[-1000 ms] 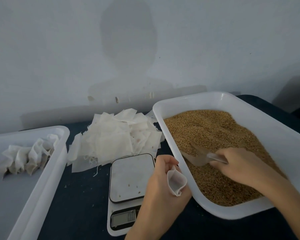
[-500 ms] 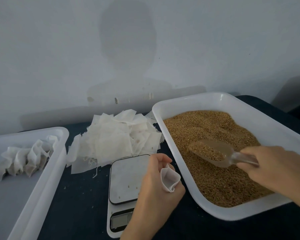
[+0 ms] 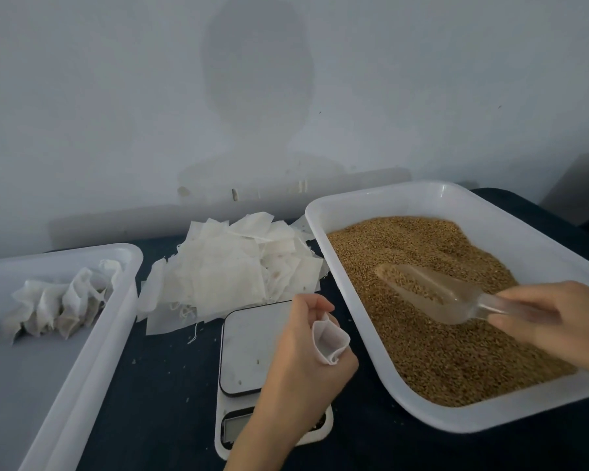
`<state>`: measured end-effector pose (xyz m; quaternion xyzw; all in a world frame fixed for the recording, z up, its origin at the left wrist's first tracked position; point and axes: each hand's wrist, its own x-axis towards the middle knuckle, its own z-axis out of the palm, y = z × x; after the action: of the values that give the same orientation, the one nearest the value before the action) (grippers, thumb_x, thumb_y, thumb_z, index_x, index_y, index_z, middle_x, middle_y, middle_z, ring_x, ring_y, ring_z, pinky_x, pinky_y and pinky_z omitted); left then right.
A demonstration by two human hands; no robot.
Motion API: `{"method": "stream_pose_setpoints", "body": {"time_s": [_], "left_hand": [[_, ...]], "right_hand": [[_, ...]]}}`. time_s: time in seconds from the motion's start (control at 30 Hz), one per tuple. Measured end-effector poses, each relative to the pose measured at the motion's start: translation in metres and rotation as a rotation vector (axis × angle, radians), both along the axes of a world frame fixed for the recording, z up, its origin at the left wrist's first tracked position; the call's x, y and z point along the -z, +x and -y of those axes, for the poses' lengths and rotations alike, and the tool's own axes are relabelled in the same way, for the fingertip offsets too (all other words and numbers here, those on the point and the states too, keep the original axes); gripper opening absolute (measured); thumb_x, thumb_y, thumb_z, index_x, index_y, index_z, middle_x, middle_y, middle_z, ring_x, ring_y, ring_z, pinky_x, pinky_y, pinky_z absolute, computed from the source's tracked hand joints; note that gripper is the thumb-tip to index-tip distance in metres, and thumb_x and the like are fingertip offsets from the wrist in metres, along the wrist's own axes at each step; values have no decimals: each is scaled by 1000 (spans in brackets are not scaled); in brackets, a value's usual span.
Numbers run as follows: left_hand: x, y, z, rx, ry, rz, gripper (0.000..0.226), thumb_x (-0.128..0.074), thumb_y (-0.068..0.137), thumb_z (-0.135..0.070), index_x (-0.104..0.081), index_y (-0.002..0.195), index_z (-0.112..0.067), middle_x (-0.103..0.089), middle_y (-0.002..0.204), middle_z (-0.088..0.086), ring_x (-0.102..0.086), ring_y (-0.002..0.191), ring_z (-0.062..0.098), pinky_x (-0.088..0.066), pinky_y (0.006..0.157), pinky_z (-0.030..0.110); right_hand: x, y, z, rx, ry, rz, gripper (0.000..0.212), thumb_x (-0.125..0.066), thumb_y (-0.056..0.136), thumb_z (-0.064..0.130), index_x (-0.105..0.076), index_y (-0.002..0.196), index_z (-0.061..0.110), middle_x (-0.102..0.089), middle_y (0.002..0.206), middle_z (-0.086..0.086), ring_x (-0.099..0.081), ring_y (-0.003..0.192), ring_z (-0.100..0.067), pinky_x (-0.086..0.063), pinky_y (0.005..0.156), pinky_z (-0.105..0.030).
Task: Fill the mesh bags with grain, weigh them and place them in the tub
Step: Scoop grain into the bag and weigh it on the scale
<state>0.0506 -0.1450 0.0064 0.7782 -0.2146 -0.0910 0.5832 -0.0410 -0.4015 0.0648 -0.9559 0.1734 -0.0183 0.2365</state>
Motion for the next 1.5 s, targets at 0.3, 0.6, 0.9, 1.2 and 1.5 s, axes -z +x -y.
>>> {"method": "stream_pose_setpoints", "body": {"time_s": [0.3,0.6,0.9,1.2,1.5], "left_hand": [[-13,25,-10,-91,48,140,47,-68,78,-6,-40,101,-36,-54,94,-12,-55,80,-1,-44,61,8],[-9,42,-10,-131,78,207,46,-74,79,-10,-39,103,-26,-58,92,-2,-55,79,9,-49,65,28],[11,50,-10,-172,152,264,48,-75,80,-14,-38,107,-23,-53,92,-13,-50,94,-7,-45,70,12],[16,53,-15,-158,157,215,51,-71,79,-4,-34,108,-25,-51,94,-19,-53,88,-11,-48,68,11],[22,54,-19,-179,100,172,53,-72,79,-3,-35,108,-26,-50,91,-22,-50,85,-25,-43,65,3]], "right_hand": [[-37,3,-17,-252,321,21,61,-57,38,92,-57,95,71,-70,66,18,-64,53,-3,-47,47,-9],[-66,53,-42,-503,155,-163,44,-55,50,69,-65,92,61,-69,73,27,-65,63,-1,-46,58,-5],[-88,95,-55,-525,-122,-282,21,-68,69,57,-65,90,59,-74,85,13,-69,73,-6,-57,78,-32],[-106,111,-80,-571,-314,-309,15,-71,76,45,-72,91,46,-73,77,13,-66,62,-1,-49,61,-19],[-108,113,-91,-562,-344,-327,13,-69,78,45,-72,91,44,-72,76,13,-65,62,0,-43,56,-15]]}}
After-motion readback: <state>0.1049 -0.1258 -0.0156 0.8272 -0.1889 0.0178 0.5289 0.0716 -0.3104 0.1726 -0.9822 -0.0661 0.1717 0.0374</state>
